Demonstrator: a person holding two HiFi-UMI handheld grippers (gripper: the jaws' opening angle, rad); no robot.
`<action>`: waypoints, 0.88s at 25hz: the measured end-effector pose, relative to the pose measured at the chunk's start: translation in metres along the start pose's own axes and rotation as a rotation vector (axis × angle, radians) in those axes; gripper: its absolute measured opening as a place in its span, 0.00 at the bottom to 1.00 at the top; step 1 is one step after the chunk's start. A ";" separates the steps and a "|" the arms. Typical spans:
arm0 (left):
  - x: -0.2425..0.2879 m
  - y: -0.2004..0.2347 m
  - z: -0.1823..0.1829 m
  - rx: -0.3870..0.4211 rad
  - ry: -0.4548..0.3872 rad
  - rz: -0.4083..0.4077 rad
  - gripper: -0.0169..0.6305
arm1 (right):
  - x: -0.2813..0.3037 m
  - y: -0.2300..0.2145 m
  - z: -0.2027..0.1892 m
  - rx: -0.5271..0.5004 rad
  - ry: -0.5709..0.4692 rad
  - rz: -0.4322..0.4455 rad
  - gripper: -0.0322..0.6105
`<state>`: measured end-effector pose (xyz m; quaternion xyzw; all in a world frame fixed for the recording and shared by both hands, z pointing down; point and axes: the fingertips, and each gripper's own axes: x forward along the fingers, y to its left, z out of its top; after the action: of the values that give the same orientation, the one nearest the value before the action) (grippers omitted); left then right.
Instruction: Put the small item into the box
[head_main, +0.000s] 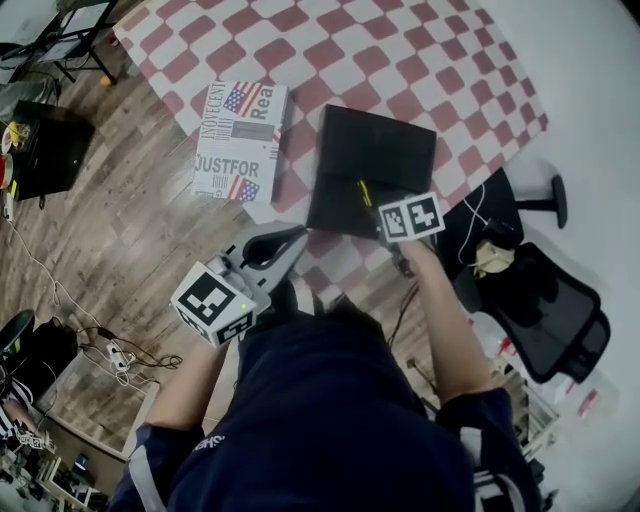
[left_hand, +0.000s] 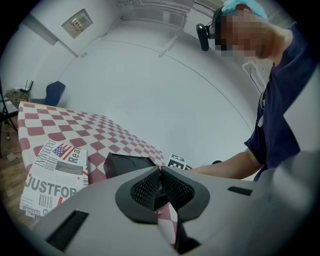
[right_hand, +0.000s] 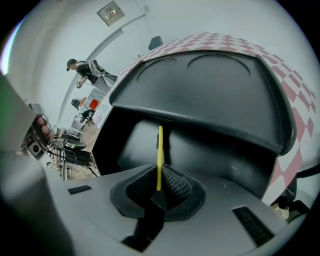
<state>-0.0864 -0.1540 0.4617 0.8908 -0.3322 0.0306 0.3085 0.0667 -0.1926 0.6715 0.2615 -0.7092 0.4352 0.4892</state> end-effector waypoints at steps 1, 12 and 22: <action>-0.002 0.002 0.001 0.000 -0.001 -0.002 0.09 | 0.002 -0.002 -0.001 0.013 0.006 -0.006 0.11; -0.015 0.014 0.012 0.027 0.004 -0.024 0.09 | 0.000 -0.007 0.003 0.108 -0.046 -0.056 0.17; -0.005 -0.006 0.023 0.091 0.031 -0.063 0.09 | -0.052 -0.001 0.013 0.094 -0.219 -0.046 0.18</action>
<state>-0.0900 -0.1611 0.4387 0.9134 -0.2974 0.0499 0.2734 0.0817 -0.2075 0.6222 0.3466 -0.7310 0.4254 0.4057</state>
